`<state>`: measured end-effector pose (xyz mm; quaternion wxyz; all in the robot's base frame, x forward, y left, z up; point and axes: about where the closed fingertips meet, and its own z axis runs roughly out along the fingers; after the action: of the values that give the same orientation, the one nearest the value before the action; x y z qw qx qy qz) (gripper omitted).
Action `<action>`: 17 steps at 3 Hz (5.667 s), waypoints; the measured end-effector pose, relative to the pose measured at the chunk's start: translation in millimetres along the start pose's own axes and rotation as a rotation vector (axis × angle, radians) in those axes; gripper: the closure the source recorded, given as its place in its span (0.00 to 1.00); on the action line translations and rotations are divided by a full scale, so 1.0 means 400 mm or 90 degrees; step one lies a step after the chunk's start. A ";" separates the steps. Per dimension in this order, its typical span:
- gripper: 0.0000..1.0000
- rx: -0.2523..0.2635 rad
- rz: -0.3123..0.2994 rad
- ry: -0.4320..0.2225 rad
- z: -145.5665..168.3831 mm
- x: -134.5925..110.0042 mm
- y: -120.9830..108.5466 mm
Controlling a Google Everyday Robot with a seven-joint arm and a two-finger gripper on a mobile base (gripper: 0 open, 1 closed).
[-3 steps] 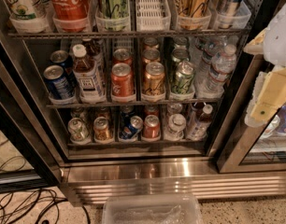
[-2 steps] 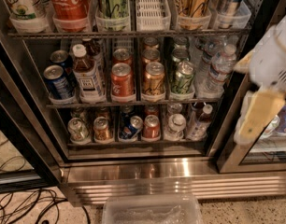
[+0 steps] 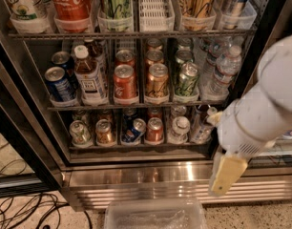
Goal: Pick pepsi can from bottom shelf of fridge
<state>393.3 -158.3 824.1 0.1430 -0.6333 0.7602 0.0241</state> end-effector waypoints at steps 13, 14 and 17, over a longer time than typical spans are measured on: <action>0.00 0.211 0.077 -0.456 0.626 -0.200 -0.094; 0.00 0.264 0.102 -0.506 0.636 -0.218 -0.103; 0.00 0.363 0.287 -0.646 0.720 -0.286 -0.129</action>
Offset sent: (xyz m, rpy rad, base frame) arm -0.0187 0.0224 -0.0483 0.0261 0.0237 0.0483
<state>515.2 3.8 584.1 0.6412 -0.3036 0.6892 0.1474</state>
